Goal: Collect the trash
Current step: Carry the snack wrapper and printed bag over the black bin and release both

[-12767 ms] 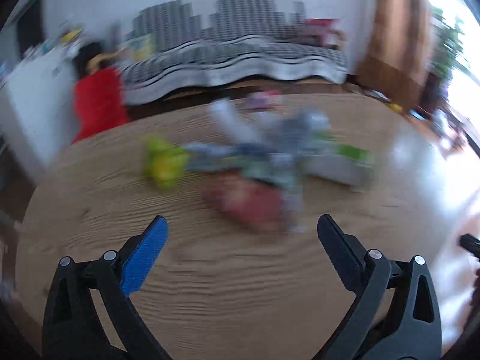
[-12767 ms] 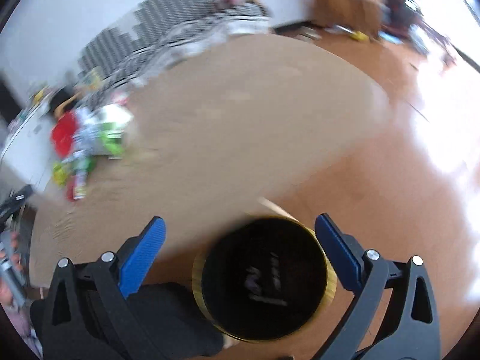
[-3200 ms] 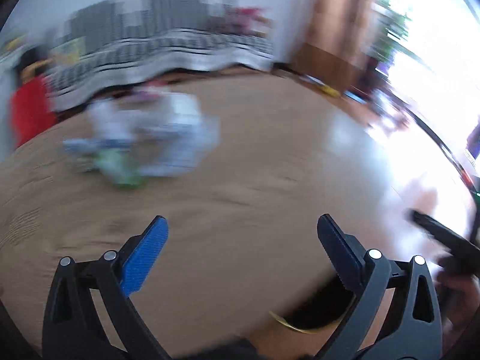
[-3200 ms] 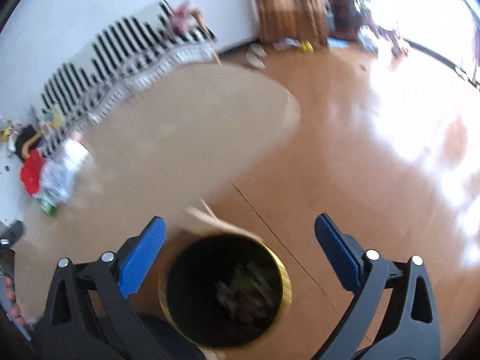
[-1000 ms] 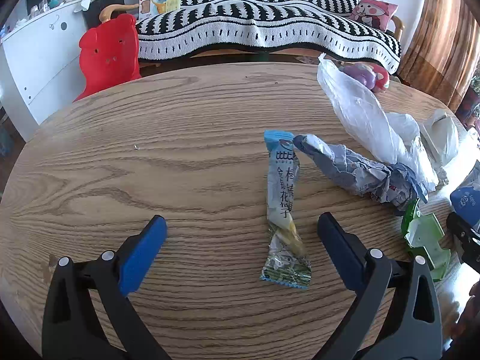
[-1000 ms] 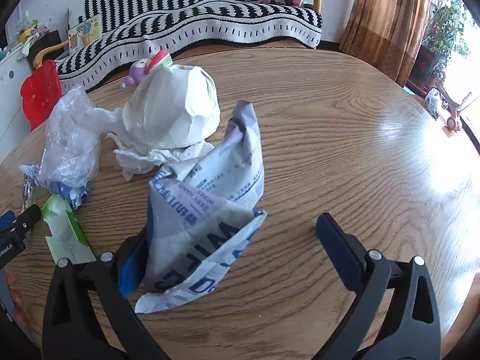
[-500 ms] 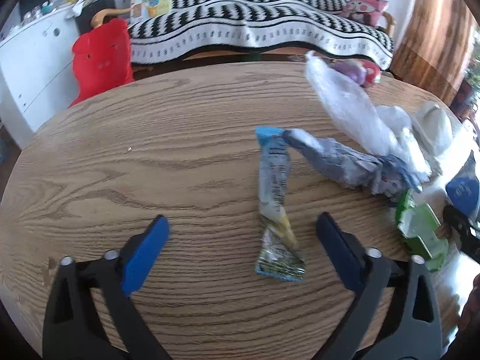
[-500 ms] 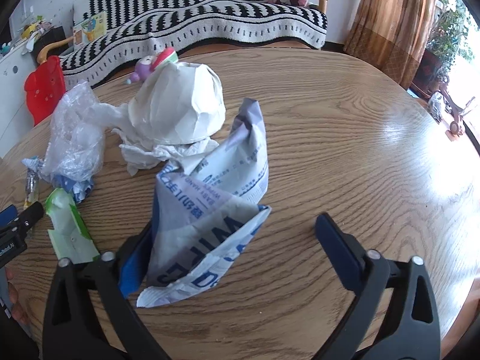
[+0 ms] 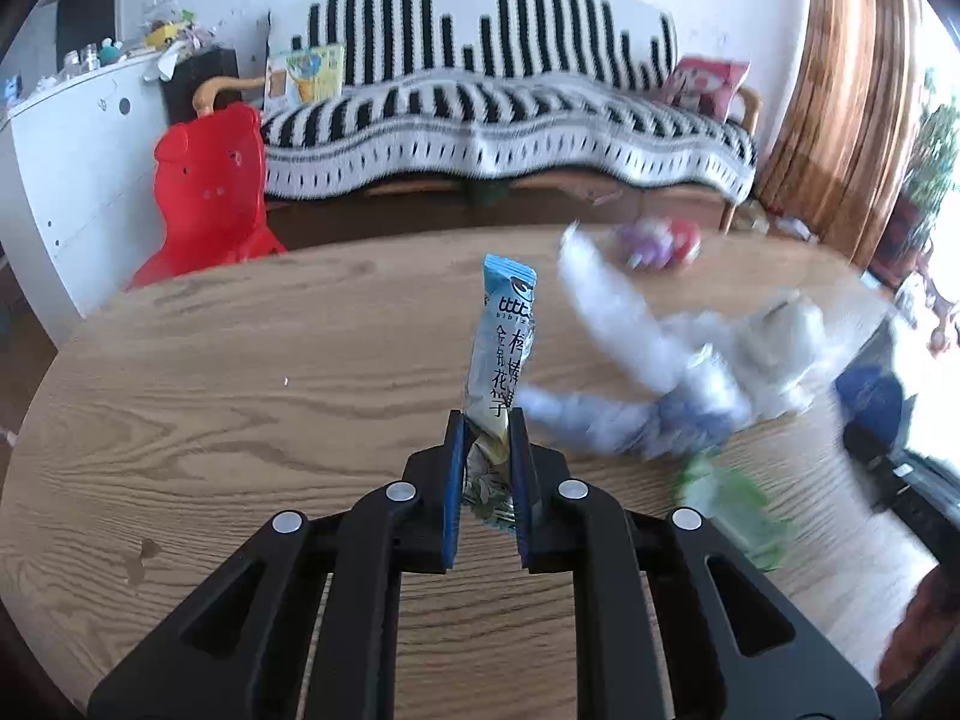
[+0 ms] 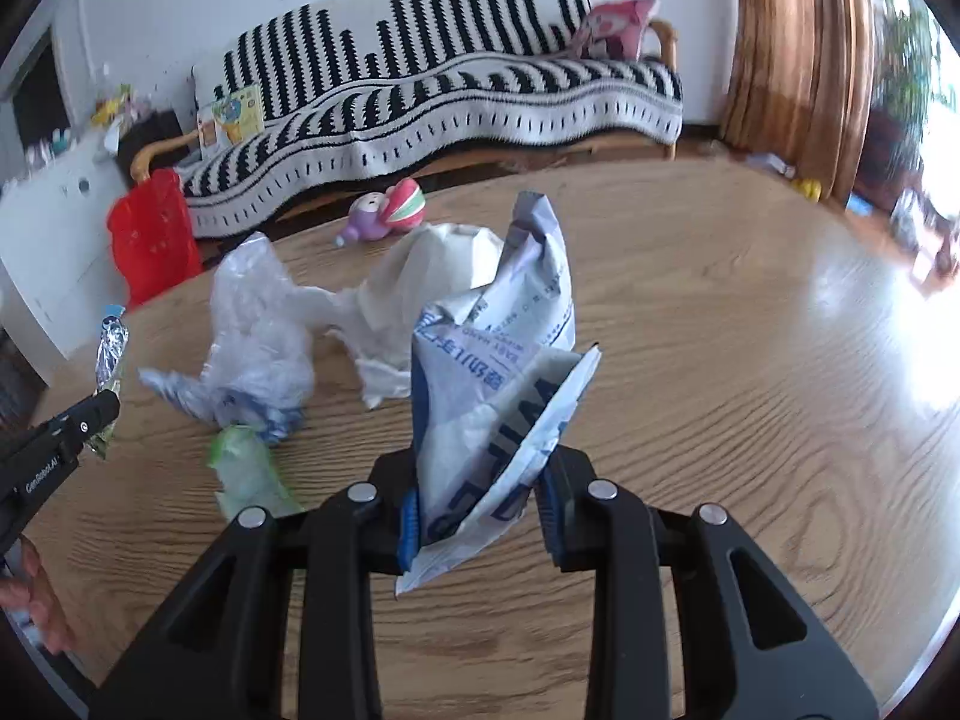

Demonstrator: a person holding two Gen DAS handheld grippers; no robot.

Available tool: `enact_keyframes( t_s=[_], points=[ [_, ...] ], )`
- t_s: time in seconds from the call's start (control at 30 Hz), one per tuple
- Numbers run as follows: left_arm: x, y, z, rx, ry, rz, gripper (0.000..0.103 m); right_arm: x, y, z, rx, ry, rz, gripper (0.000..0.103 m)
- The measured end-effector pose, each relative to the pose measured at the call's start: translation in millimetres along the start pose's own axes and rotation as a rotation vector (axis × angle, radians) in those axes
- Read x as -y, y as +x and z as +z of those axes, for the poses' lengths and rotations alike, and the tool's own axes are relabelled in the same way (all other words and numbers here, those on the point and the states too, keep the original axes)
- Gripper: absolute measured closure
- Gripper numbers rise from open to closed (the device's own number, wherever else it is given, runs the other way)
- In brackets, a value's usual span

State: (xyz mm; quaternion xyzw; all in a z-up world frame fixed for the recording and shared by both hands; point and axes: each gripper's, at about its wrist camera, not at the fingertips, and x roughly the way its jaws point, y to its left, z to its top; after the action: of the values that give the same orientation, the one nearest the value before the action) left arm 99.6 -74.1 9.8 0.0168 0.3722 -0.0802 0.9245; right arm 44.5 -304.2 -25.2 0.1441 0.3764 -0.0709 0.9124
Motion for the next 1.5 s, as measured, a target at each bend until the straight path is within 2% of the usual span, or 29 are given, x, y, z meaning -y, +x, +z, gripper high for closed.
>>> enact_keyframes(
  t_s=[0.13,0.2,0.27,0.4,0.47,0.57,0.6,0.63,0.7,0.77,0.87,0.9,1.0,1.07,1.27,1.4,1.43,1.47,1.5],
  points=[
    [30.3,-53.6,4.2,0.115,-0.005,-0.088,0.09,2.8,-47.4,-3.8,0.093,0.027,0.05,0.072],
    [54.1,-81.1,-2.4,0.145,0.006,-0.164,0.09,24.3,-87.4,-9.9,0.151,0.052,0.072,0.072],
    [82.3,-101.1,-16.1,0.139,0.026,-0.26,0.09,55.6,-123.9,-18.8,0.189,0.063,0.054,0.072],
    [172.3,-133.8,-55.4,0.04,0.148,-0.509,0.09,144.2,-194.8,-47.7,0.188,0.155,0.013,0.072],
    [219.7,-143.5,-72.9,-0.02,0.221,-0.589,0.09,187.1,-221.3,-68.4,0.184,0.211,-0.035,0.072],
    [281.2,-146.7,-104.1,-0.153,0.273,-0.727,0.09,248.9,-239.7,-104.6,0.117,0.338,-0.056,0.072],
    [309.1,-146.2,-122.5,-0.222,0.305,-0.771,0.09,267.2,-240.2,-118.8,0.083,0.382,-0.055,0.072],
    [327.1,-145.7,-137.0,-0.256,0.344,-0.787,0.09,278.3,-239.0,-129.0,0.059,0.406,-0.06,0.072],
    [360.9,-141.0,-169.2,-0.323,0.444,-0.791,0.089,302.1,-226.7,-157.1,-0.017,0.456,-0.104,0.072],
    [388.0,-126.3,-209.2,-0.389,0.542,-0.772,0.089,318.5,-204.4,-181.4,-0.092,0.51,-0.101,0.072],
    [396.8,-94.7,-243.3,-0.484,0.589,-0.697,0.09,336.9,-171.1,-214.1,-0.201,0.615,-0.053,0.072],
    [398.3,-86.4,-247.0,-0.522,0.587,-0.675,0.09,340.1,-163.0,-220.9,-0.225,0.631,-0.044,0.072],
    [400.2,-81.7,-244.7,-0.492,0.609,-0.647,0.09,344.6,-147.4,-230.9,-0.264,0.663,-0.004,0.072],
    [395.6,-74.6,-245.4,-0.523,0.593,-0.639,0.09,343.9,-142.8,-230.4,-0.266,0.655,0.0,0.072],
    [395.0,-70.8,-244.0,-0.532,0.567,-0.64,0.089,341.0,-136.7,-229.9,-0.276,0.654,0.011,0.072],
    [390.6,-73.1,-246.1,-0.529,0.573,-0.632,0.086,337.6,-131.7,-226.3,-0.266,0.682,0.064,0.072],
    [391.8,-73.8,-247.7,-0.528,0.584,-0.614,0.081,338.3,-132.6,-225.4,-0.264,0.697,0.086,0.07],
    [392.7,-75.2,-248.9,-0.528,0.593,-0.602,0.055,338.1,-132.9,-223.8,-0.262,0.708,0.105,0.065],
    [393.9,-76.0,-250.0,-0.519,0.604,-0.581,0.017,338.7,-134.3,-221.7,-0.26,0.714,0.114,0.043]
  ],
)
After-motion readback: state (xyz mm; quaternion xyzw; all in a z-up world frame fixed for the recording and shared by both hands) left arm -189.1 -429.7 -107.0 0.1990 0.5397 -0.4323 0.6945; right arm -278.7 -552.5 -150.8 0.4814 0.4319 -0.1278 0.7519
